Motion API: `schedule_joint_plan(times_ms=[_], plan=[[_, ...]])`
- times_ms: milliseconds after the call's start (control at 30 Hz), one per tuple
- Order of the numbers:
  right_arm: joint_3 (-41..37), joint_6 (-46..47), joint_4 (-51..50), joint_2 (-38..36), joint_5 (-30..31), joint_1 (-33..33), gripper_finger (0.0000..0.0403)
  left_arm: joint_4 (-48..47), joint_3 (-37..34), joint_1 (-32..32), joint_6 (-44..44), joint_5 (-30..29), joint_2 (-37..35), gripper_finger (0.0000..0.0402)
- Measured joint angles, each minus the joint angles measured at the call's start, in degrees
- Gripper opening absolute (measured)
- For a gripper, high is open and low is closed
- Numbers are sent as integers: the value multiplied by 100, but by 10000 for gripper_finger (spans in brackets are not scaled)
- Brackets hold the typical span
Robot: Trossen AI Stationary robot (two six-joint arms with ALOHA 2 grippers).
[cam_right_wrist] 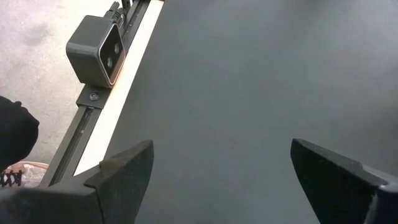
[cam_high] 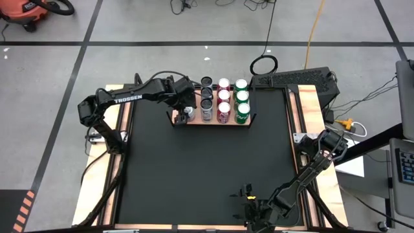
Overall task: Place canned beverage on shelf
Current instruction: Put the pink soda can on the shelf
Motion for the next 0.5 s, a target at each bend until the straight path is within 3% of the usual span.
schedule_joint_plan(times_ms=[500], plan=[[0,-6,0,0,0,0,357,22,0,6,-13,-190,-10,321]])
